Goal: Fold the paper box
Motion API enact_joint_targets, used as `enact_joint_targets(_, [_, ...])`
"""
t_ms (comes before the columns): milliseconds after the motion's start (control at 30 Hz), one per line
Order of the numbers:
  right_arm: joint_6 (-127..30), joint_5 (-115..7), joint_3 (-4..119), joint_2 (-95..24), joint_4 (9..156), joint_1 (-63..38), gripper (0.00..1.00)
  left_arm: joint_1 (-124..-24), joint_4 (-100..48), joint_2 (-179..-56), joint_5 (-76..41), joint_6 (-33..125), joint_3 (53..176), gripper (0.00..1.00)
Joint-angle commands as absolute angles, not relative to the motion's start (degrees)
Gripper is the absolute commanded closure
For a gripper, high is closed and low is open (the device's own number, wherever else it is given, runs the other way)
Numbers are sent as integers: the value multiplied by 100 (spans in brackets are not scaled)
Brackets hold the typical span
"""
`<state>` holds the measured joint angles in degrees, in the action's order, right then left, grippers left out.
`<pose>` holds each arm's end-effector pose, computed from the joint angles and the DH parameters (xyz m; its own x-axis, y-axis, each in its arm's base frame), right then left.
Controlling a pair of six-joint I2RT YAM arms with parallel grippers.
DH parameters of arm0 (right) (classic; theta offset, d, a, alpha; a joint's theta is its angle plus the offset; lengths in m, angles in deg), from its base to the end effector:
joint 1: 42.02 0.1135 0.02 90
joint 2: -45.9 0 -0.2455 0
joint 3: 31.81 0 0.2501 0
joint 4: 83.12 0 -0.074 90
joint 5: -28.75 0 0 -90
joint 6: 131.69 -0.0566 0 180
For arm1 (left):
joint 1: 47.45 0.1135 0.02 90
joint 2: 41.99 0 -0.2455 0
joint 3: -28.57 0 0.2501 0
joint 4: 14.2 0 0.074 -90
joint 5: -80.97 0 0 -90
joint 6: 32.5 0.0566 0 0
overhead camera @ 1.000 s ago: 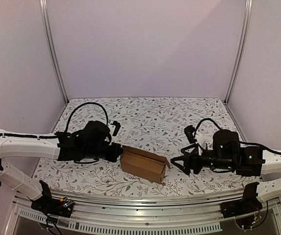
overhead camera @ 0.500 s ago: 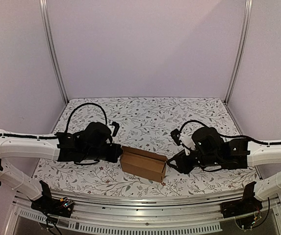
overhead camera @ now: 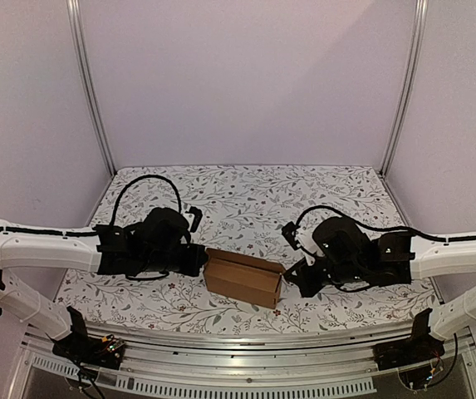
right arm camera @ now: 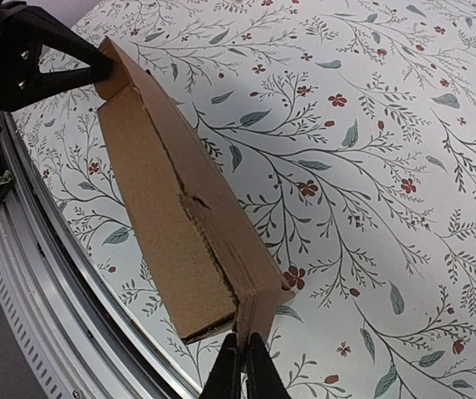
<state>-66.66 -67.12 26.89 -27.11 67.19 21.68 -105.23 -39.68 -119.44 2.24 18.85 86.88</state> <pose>0.1312 0.2523 0.1960 -0.6417 -0.3506 -0.6821 -0.6490 0.7222 0.2393 0.1667 -0.2438 0.1802 -0.7643 0.0640 -0.6416 0.3561 0.8714 -0.3373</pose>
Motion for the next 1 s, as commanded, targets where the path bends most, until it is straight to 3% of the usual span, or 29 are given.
enact_joint_targets(0, [-6777,-6903,2927,-2857,6537,2298,100,-10673,-4695,-12066,132,1751,8613,100])
enact_joint_targets(967, [-8072,-7460,3455,-3434,6652,2425,100,-11140,-4934,-12389,641,1488,8906,100])
